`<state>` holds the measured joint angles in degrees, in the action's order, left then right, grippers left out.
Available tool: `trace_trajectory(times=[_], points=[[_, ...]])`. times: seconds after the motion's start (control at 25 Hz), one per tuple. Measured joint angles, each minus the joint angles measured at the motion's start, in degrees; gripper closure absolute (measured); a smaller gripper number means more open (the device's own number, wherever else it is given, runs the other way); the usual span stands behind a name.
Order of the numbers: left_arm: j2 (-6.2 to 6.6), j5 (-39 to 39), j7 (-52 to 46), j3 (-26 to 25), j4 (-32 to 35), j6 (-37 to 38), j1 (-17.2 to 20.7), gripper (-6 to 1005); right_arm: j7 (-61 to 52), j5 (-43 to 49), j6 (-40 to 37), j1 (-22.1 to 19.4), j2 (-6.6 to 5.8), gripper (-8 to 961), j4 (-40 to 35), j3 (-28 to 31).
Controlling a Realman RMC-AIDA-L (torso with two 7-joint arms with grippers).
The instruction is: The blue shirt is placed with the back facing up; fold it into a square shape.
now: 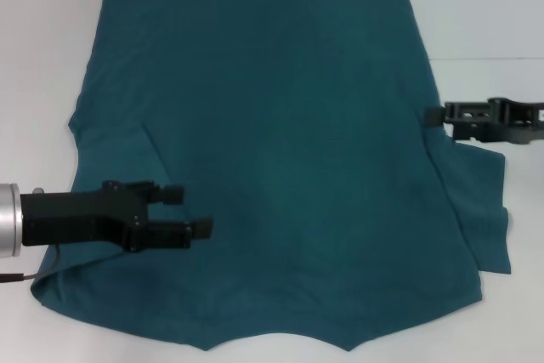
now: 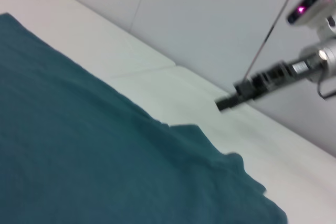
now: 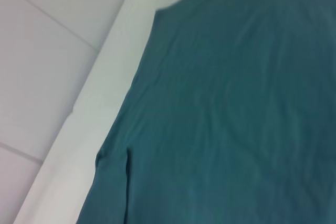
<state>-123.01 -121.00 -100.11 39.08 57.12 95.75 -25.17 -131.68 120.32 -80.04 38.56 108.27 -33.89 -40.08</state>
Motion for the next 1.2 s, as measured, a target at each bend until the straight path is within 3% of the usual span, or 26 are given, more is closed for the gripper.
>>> trace_trajectory(times=[0.16, 0.2, 0.24, 0.44, 0.6, 1.0, 1.2], points=[[-0.41, 1.2, -0.1, 0.0, -0.2, -2.1, 0.1, 112, -4.3, 1.8, -5.5, -3.1, -3.15, 11, -2.1, 0.5], [-0.50, 1.5, -0.1, 0.0, -0.2, -2.7, 0.2, 112, -4.3, 1.8, -5.5, -3.1, -3.15, 11, -2.1, 0.5], [-0.51, 1.7, -0.1, -0.1, -0.2, -2.9, 0.2, 112, -7.1, 2.7, -6.2, -4.7, -4.44, 11, -3.5, 0.6], [-0.70, 2.2, -0.1, -0.7, -0.3, -3.5, 0.2, 112, -10.5, 3.3, -6.7, -7.7, -5.74, 12, -5.8, 0.7], [-0.80, 2.4, -0.1, -0.9, -0.3, -4.1, 0.1, 112, -10.7, 3.3, -6.5, -8.9, -5.51, 12, -5.6, 1.2], [-0.83, 2.9, -0.1, -1.5, -0.3, -4.8, -0.1, 112, -1.8, 2.8, -6.7, -8.5, -1.33, 12, -5.8, 8.1], [-0.81, 2.9, -0.1, -1.6, -0.3, -5.3, -0.1, 112, -2.9, 2.9, -7.4, -7.9, -1.74, 12, -5.5, 8.7]])
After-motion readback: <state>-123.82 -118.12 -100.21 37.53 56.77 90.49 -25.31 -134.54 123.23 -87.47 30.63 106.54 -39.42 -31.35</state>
